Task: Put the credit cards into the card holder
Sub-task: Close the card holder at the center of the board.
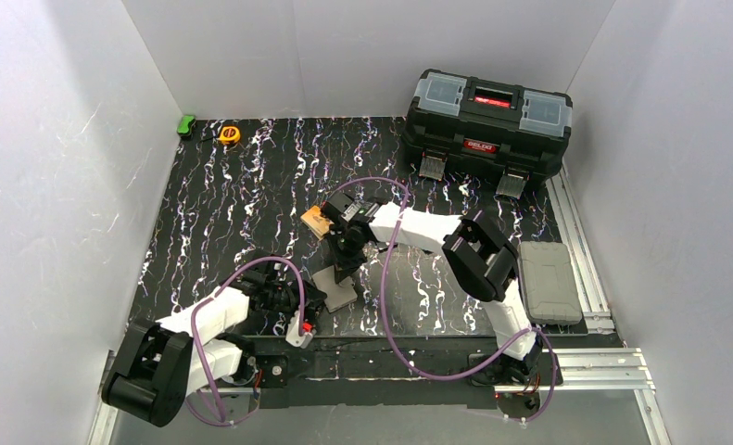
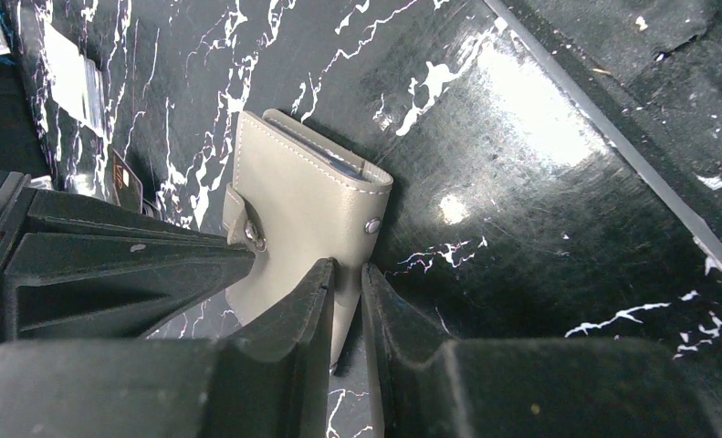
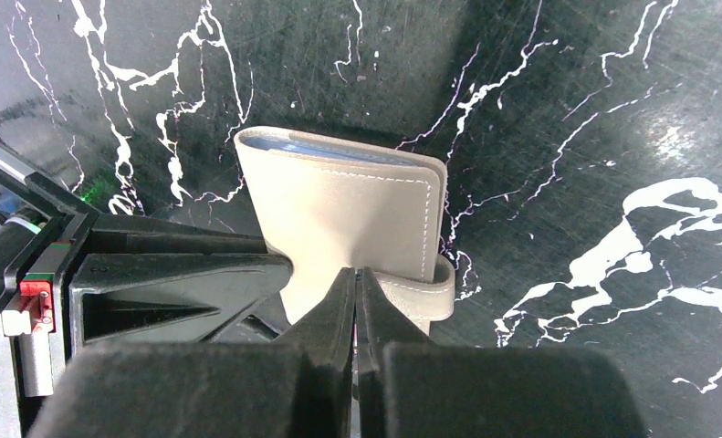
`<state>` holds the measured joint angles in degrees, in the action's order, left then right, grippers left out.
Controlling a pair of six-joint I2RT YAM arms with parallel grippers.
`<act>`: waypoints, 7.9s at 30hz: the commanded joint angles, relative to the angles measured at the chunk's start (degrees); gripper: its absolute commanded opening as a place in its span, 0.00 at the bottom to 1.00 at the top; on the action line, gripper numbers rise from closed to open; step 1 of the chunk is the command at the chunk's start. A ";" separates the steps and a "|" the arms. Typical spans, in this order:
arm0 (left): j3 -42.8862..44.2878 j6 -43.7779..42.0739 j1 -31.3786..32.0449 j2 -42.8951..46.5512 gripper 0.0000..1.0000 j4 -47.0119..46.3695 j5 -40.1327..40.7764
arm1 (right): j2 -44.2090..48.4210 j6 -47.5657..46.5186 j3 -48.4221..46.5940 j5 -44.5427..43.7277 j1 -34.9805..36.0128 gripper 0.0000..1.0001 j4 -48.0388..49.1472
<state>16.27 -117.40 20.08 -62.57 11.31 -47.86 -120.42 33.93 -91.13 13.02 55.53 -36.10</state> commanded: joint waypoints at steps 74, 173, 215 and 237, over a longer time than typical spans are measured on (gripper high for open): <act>-2.28 4.39 0.04 1.91 0.10 0.29 2.06 | -1.56 -6.70 -13.01 -22.56 7.34 0.28 -15.90; -2.99 4.86 0.16 1.31 0.10 -1.44 1.84 | -5.03 -5.69 -9.35 -5.44 3.25 0.01 -10.39; -1.16 7.34 0.41 0.24 0.09 -1.46 3.46 | -11.89 -7.90 -11.32 -8.54 7.21 0.01 -12.38; -0.36 7.15 0.40 -1.00 0.08 -1.21 4.48 | -7.40 -6.79 -1.13 -12.24 7.80 0.01 -8.48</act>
<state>15.51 -111.35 20.36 -62.11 8.27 -46.44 -124.49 26.61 -99.04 1.32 61.04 -41.30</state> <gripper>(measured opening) 0.105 0.021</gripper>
